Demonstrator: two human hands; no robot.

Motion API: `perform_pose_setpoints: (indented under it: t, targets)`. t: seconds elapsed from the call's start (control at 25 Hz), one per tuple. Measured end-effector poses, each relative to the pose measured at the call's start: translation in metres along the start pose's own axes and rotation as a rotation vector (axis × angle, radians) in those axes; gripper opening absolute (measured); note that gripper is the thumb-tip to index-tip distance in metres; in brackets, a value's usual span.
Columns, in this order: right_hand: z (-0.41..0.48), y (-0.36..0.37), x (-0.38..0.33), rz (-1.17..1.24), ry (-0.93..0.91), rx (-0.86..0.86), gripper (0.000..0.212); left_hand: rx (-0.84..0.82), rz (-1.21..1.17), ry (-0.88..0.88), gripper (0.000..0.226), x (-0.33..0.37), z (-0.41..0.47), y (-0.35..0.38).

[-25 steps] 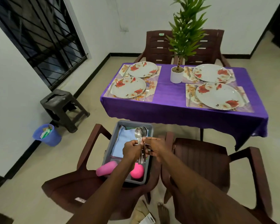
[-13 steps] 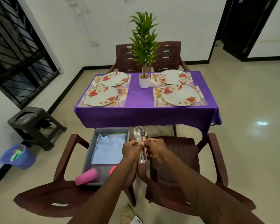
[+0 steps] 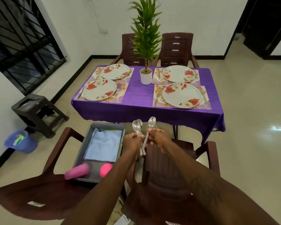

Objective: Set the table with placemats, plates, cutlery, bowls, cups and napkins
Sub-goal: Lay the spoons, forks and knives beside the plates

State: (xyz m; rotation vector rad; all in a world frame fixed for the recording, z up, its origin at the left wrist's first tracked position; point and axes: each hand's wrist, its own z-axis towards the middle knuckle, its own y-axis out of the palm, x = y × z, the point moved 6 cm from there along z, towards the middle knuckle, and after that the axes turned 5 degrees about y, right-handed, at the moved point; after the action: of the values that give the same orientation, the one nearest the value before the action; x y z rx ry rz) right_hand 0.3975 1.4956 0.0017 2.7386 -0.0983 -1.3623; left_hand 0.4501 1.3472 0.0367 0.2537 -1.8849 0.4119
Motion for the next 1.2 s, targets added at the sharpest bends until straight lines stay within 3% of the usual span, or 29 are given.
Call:
perform_pose_setpoints:
  t: [0.32,0.56,0.68,1.04,1.2]
  targets:
    - [0.182,0.006,-0.082,-0.041,0.028,0.238,0.008,-0.105,0.024,-0.025,0.004,0.008,0.186,0.03]
    - [0.331,-0.016,-0.124,-0.369,-0.075,0.475,0.018,-0.176,0.044,-0.022,0.007,-0.027,0.331,0.078]
    - [0.374,-0.03,-0.133,-0.414,-0.092,0.593,0.019,-0.178,0.035,-0.014,0.005,-0.044,0.364,0.092]
    - [0.402,-0.023,-0.148,-0.437,-0.138,0.75,0.02,-0.178,0.014,-0.075,0.011,-0.056,0.398,0.106]
    - [0.382,0.002,-0.151,-0.476,-0.342,0.792,0.017,-0.152,-0.028,-0.092,0.011,-0.047,0.407,0.102]
